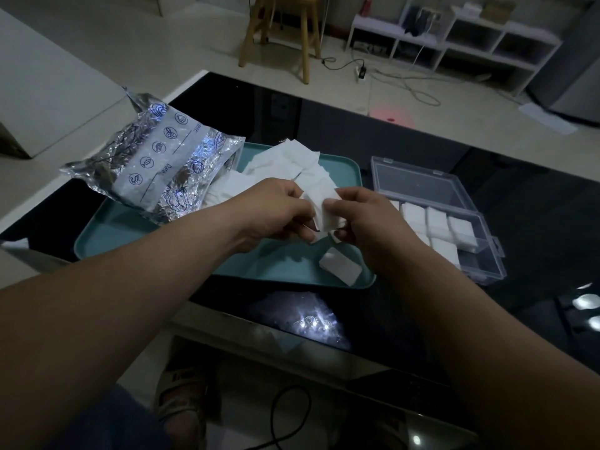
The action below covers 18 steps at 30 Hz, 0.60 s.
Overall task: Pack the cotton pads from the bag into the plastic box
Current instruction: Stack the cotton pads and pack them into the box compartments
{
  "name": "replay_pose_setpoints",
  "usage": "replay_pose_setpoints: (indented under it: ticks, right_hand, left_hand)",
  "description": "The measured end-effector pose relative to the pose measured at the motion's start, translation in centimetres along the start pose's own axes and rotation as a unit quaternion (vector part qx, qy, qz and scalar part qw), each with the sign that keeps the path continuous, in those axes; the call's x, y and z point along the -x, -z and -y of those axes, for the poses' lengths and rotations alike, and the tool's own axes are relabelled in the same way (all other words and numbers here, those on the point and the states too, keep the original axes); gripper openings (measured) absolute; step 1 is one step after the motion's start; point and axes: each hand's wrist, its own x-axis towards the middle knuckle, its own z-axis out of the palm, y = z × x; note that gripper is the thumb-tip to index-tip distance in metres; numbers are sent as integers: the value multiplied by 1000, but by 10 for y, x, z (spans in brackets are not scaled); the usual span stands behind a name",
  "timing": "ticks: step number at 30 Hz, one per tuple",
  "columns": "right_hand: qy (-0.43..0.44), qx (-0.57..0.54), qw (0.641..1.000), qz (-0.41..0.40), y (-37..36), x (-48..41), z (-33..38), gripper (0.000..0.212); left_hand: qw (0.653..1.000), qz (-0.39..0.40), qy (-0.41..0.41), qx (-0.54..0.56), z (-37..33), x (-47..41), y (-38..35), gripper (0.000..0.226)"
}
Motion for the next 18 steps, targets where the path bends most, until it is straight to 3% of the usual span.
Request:
replay_pose_setpoints:
  ticks: [8, 11, 14, 18]
  right_hand:
    - [35, -2, 998, -53, 14, -6, 4, 7]
    - [26, -14, 1000, 1, 20, -9, 8, 9]
    - [18, 57, 997, 56, 16, -5, 5, 14]
    - [37, 120, 992, 34, 10, 0, 3, 22]
  left_hand:
    - [1000, 18, 1, -5, 3, -4, 4, 4]
    - [999, 22, -1, -38, 5, -6, 6, 16]
    - [998, 50, -15, -46, 0, -3, 4, 16]
    - [998, 39, -16, -39, -4, 0, 5, 18]
